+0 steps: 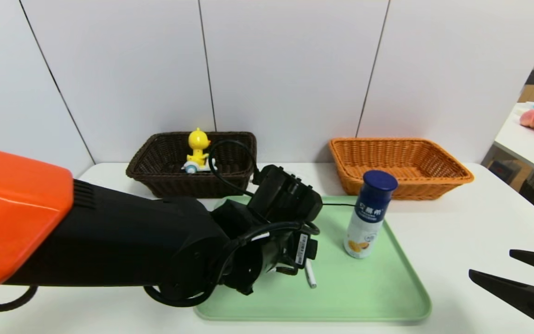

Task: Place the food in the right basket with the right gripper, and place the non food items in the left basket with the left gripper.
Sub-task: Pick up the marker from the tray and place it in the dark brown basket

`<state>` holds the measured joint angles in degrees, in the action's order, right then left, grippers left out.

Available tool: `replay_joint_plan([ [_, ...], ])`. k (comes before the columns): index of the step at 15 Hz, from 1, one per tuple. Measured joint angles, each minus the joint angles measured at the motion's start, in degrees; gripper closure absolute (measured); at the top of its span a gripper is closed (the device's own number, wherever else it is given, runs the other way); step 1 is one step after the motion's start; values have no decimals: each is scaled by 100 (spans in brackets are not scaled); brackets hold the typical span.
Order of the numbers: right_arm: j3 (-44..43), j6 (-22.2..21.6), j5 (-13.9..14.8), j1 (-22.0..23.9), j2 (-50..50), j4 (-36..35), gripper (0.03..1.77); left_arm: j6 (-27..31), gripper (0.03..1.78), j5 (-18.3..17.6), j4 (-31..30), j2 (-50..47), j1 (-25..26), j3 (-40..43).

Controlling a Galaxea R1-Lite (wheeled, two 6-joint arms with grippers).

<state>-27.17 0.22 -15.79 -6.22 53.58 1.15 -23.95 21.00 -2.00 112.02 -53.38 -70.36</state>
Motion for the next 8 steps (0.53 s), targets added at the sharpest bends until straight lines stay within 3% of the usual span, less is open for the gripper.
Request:
replay_joint_plan([
  [8, 102, -104, 5, 0, -68, 1, 9, -645, 12, 319, 1434, 617, -76, -1291],
])
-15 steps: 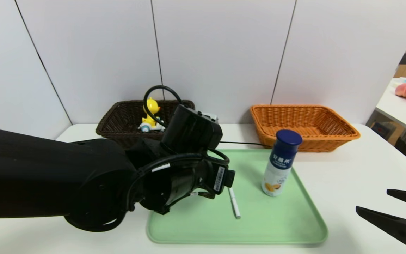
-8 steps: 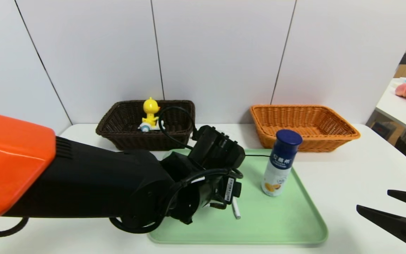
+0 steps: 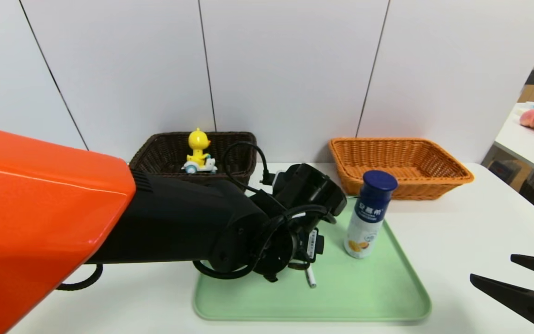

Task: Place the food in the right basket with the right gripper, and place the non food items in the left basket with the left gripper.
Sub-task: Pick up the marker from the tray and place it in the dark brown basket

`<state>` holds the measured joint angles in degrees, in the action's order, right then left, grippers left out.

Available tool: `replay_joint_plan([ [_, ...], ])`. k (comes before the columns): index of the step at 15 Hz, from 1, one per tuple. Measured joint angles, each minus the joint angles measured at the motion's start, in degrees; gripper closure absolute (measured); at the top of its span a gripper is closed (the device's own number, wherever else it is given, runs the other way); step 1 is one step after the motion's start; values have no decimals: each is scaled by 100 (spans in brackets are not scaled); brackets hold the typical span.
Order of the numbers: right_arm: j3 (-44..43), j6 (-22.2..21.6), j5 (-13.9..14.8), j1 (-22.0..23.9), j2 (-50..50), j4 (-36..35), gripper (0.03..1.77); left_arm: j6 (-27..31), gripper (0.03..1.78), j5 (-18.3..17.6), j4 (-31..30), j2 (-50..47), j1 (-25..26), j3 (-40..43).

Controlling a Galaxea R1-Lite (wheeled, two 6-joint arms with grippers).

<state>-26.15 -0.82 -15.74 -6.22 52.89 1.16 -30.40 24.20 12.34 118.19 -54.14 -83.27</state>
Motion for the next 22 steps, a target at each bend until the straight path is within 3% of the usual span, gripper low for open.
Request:
replay_joint_plan([
  [7, 55, -59, 1, 0, -111, 7, 9, -663, 12, 24, 1724, 433, -60, -1393],
  [18, 124, -66, 4, 0, -284, 5, 9, -813, 12, 22, 1855, 817, -73, -1703],
  [22, 154, -135, -7, 0, -364, 7, 9, -1086, 12, 44, 2363, 1009, -55, -2121],
])
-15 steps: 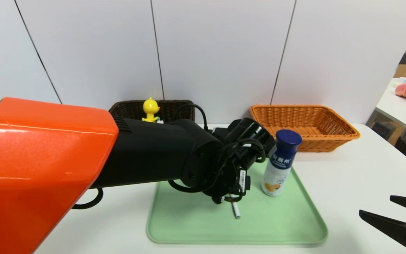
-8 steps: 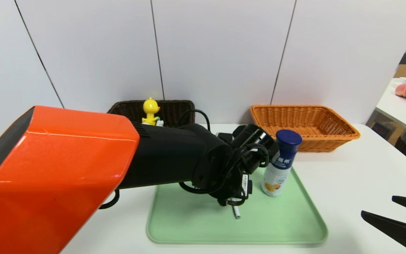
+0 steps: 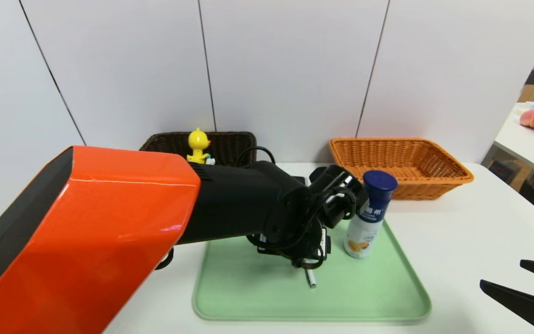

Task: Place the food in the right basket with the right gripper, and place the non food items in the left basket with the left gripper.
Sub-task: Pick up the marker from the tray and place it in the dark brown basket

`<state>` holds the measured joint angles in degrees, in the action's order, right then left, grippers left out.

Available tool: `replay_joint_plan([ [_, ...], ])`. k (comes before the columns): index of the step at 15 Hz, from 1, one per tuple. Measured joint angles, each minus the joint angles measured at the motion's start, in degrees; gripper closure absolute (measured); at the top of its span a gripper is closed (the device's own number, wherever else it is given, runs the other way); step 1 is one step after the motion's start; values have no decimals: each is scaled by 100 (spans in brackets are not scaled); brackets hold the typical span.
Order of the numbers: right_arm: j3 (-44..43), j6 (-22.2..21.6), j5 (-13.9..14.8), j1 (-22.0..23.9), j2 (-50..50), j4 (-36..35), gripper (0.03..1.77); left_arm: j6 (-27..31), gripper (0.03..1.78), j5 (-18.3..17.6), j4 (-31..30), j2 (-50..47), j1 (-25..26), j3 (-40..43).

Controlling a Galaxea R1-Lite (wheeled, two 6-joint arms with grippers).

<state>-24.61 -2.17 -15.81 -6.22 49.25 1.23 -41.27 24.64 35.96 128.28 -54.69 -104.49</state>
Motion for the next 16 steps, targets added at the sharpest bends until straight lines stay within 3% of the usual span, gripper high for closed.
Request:
replay_joint_plan([
  [2, 6, 0, 2, 0, -16, 2, 9, -129, 12, 30, 235, 107, 4, -210],
  [16, -5, -2, 2, -1, -72, -2, 9, -158, 12, 61, 257, 210, 85, -286],
])
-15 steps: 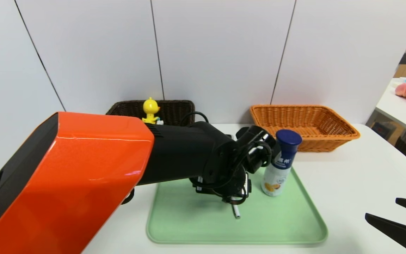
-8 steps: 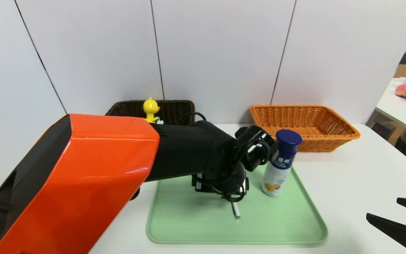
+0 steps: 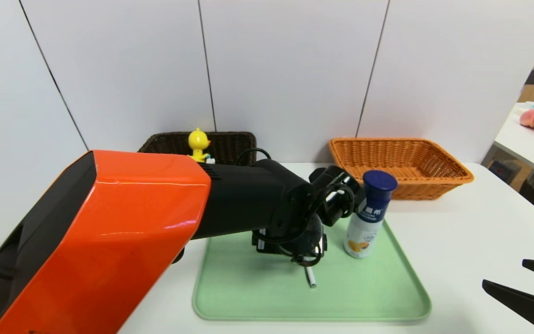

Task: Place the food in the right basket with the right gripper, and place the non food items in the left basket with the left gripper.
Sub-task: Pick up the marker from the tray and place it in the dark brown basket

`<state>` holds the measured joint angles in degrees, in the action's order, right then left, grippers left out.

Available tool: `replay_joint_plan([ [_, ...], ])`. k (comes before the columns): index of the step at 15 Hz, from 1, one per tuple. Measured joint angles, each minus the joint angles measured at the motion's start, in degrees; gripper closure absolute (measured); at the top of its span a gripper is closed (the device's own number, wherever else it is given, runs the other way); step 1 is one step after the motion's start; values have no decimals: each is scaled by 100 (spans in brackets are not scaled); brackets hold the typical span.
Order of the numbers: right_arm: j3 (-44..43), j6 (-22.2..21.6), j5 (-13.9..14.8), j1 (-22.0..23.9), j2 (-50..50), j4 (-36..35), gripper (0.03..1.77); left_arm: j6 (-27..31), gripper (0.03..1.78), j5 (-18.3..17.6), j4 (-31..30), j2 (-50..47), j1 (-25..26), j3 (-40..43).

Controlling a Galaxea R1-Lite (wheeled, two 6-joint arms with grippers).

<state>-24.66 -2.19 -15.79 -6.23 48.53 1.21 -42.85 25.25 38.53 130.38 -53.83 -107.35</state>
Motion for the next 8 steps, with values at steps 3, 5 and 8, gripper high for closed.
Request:
replay_joint_plan([
  [3, -4, 0, -2, 1, -5, 2, 9, -6, 12, -2, 0, -2, -2, 10],
  [5, -2, 0, 0, 1, -7, 0, 9, -9, 12, -6, 0, -9, 0, 11],
  [8, 9, 0, 0, 1, -13, 0, 9, -128, 12, -83, 0, -63, 45, -1],
])
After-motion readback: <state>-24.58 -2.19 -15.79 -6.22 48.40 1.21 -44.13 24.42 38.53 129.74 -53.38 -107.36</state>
